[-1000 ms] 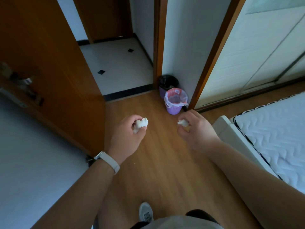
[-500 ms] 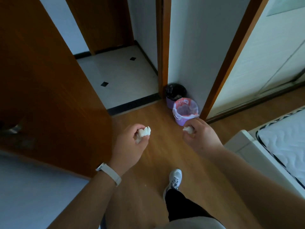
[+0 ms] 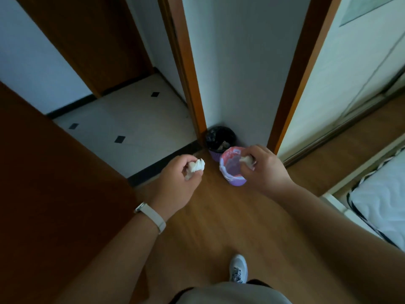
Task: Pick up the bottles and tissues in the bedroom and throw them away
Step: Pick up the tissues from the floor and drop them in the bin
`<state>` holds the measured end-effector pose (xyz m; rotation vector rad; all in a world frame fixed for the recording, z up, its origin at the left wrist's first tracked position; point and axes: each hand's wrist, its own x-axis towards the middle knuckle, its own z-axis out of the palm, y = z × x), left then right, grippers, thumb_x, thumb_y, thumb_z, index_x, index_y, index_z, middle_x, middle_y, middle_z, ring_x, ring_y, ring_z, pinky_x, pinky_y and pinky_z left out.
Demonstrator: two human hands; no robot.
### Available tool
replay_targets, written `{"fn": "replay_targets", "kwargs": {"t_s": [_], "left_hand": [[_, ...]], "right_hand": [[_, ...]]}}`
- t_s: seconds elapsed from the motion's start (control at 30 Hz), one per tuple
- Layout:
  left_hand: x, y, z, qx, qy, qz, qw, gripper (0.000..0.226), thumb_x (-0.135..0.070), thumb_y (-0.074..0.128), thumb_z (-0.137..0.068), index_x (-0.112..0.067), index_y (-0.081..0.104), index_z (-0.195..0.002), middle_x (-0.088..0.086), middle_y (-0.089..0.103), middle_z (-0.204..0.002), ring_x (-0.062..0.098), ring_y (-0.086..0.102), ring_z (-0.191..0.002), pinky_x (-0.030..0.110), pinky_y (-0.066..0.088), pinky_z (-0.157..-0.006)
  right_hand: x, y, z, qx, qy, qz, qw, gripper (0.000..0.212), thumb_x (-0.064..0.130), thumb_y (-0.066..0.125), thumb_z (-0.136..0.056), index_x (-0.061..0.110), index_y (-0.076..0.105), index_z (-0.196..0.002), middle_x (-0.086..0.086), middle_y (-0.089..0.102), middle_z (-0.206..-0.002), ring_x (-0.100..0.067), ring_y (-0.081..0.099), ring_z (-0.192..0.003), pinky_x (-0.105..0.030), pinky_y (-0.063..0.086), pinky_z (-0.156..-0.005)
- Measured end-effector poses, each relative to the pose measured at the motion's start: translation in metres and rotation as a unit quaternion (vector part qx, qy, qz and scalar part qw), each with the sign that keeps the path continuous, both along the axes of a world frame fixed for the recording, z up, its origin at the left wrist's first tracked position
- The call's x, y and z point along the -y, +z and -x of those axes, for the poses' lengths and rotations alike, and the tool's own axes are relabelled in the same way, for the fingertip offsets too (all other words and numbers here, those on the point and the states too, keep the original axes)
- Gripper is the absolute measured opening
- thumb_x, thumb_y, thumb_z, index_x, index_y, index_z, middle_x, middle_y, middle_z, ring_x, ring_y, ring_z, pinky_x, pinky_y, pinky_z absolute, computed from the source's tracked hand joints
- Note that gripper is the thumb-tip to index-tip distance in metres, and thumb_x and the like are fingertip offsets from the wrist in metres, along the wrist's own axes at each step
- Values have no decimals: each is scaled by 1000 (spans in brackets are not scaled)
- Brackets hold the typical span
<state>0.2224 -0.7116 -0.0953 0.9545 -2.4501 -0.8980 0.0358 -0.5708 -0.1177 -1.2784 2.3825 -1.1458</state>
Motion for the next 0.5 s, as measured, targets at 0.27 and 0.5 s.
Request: {"fn": "replay_targets", "kwargs": {"t_s": [0.27, 0.5], "left_hand": [[42, -13, 69, -29, -77, -4, 997, 17, -28, 68, -88, -32, 59, -102, -17, 62, -96, 1, 59, -89, 20, 52, -72], [103, -31, 124, -25, -120, -10, 992, 20, -23, 71, -84, -25, 65, -103, -15, 62, -94, -1, 58, -85, 10, 45, -69]], "right_hand": [[4, -25, 59, -11, -99, -10, 995, 16, 15, 67, -80, 18, 64, -95, 3, 60, -91, -10, 52, -73, -22, 40, -61], [37, -35, 82, -41, -130, -47, 990, 14, 25, 66, -84, 23, 62, -97, 10, 57, -90, -9, 56, -71, -28, 53, -60]]}}
